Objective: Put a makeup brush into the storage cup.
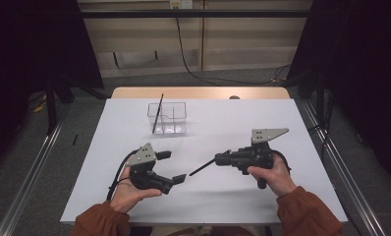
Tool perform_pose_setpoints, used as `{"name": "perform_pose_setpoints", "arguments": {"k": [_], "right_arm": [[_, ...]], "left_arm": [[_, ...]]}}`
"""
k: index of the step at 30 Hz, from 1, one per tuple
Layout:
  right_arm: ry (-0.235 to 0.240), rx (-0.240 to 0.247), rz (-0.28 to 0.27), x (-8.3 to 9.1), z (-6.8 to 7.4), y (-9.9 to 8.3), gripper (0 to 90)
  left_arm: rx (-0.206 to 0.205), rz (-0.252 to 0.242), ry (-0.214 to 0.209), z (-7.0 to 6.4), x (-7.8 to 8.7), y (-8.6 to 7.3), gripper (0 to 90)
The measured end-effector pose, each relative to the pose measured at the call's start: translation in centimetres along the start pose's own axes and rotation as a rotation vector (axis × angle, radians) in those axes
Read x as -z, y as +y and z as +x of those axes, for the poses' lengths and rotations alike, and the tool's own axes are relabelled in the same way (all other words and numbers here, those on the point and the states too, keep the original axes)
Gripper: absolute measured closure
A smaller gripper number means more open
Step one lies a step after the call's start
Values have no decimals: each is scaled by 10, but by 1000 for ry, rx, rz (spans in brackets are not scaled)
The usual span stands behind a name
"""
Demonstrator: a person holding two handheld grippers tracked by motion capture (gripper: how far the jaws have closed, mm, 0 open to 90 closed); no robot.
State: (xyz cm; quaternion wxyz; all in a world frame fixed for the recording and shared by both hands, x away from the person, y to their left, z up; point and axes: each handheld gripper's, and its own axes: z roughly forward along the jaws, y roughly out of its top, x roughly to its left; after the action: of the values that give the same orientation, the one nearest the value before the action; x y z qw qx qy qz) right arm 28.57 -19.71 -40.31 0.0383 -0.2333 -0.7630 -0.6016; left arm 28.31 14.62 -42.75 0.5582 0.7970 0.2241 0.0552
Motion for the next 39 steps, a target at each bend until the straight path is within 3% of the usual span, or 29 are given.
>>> {"name": "perform_pose_setpoints", "arguments": {"k": [9,15,39], "right_arm": [[-18,7,18,6,-3,8,839],[-21,13,61,5,-3,14,839],[-11,15,320,-19,-2,52,839]], "left_arm": [[21,-18,-45,-1,2,1,19],[-3,-19,-15,-1,3,2,22],[-33,-14,-26,-5,-5,9,31]]}}
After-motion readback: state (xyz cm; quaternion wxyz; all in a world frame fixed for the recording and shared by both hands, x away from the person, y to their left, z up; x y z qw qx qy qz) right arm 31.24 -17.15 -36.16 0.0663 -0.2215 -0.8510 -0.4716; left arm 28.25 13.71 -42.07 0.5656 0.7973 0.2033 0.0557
